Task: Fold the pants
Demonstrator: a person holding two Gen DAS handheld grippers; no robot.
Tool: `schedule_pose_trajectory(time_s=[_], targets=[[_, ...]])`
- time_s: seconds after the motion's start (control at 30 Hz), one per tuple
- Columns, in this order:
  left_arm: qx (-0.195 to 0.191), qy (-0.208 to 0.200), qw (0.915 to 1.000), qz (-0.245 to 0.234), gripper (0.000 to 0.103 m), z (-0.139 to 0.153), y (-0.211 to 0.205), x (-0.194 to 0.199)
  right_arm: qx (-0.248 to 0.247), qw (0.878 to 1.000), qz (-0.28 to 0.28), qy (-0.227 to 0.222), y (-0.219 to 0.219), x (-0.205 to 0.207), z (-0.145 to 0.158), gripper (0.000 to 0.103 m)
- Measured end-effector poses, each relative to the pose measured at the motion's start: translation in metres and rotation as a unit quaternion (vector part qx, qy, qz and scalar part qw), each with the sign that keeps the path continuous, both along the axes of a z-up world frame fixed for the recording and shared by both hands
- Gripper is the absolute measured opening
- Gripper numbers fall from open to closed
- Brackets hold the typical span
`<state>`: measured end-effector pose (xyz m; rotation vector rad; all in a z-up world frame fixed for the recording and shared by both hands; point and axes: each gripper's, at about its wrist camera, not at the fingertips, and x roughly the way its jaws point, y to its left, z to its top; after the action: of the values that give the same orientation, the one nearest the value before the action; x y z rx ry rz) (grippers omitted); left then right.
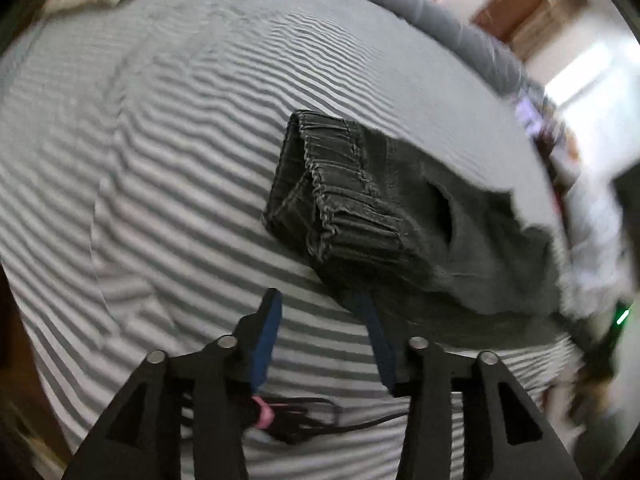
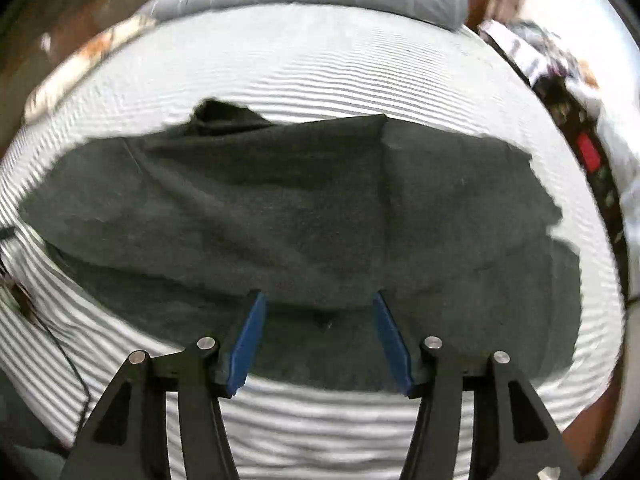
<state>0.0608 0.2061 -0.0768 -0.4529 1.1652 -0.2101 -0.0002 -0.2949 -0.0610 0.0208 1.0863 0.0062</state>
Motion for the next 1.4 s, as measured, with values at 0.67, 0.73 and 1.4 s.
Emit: schedule_pose_trajectory(time_s=[0.67, 0.73, 1.4], targets=[[-0.177, 0.039, 0.9728, 0.144, 0.049, -0.028, -0.016, 0.039, 0.273, 0.948, -0.158, -0.032, -0.020, -0.040, -0.040, 0.055], [-0.163, 0.028, 0.9758, 0.143, 0.033, -0.025, -0.018, 0.041, 0.282, 0.943, -0.175, -0.037, -0.030, -0.036, -0.044, 0.055], [-0.130, 0.007, 0.9819, 0.138, 0.022, -0.010, -0.021, 0.069, 0.311, 0.884, -0.343, -0.065, -0.126, 0.026, -0.076, 0.005]])
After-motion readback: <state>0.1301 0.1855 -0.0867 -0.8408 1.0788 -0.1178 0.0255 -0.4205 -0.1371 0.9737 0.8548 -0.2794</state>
